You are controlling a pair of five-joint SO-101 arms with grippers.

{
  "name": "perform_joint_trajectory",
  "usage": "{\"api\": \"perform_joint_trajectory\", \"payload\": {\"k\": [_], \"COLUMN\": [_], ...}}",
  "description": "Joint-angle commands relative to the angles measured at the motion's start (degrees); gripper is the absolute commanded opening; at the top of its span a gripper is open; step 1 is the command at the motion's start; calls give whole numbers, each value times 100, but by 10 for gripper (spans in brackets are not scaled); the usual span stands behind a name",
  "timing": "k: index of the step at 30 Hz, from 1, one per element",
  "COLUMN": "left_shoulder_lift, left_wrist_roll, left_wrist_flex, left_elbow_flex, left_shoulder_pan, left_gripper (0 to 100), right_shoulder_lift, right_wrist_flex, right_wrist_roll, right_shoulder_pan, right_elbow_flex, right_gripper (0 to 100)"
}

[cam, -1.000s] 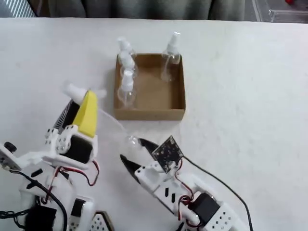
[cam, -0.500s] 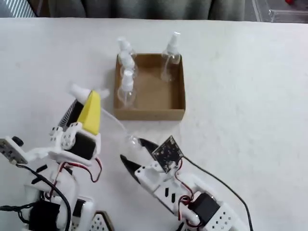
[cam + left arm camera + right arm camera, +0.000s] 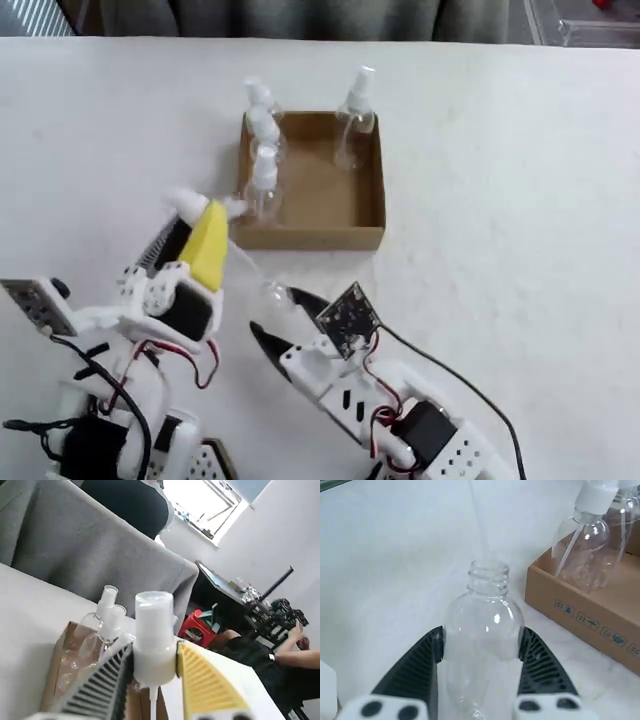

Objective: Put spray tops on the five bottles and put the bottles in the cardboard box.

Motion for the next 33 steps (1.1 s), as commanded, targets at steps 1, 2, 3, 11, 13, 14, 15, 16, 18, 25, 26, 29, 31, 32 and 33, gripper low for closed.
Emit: {"api": "perform_joint_trajectory", "payload": {"k": [1,2,3,11,13,14,15,16,18,25,26,29,31,32,33], "left_shoulder_lift": [48,48,48,48,31,31,31,31,31,31,31,31,31,31,31], "left_wrist_roll": [-44,-53,-53,-686,-695,-695,-695,-695,-695,-1029,-1152,-1257,-1292,-1301,-1310], "left_wrist_flex": [53,53,53,0,0,0,9,9,35,290,387,475,475,484,492], "left_elbow_flex": [-26,-26,-26,308,316,325,334,334,334,343,343,343,343,343,343], "left_shoulder_pan": [277,251,224,259,268,268,268,268,268,664,831,1051,1059,1059,1059], "left_gripper": [20,20,20,20,20,20,20,20,20,20,20,20,20,20,20], "right_shoulder_lift": [-84,-84,-84,-92,-92,-92,-92,-92,-92,-92,-92,-92,-92,-92,-92], "right_wrist_flex": [4,4,4,4,4,4,4,4,4,4,13,13,13,13,13], "right_wrist_roll": [9,9,9,18,105,229,334,404,422,431,431,431,431,431,431], "right_shoulder_pan": [-22,-22,-22,-13,-13,-13,22,75,180,189,189,189,198,198,198], "right_elbow_flex": [53,53,53,53,53,53,53,53,53,53,53,53,53,53,53], "right_gripper": [16,16,16,16,16,16,16,16,16,16,16,16,16,16,16]}}
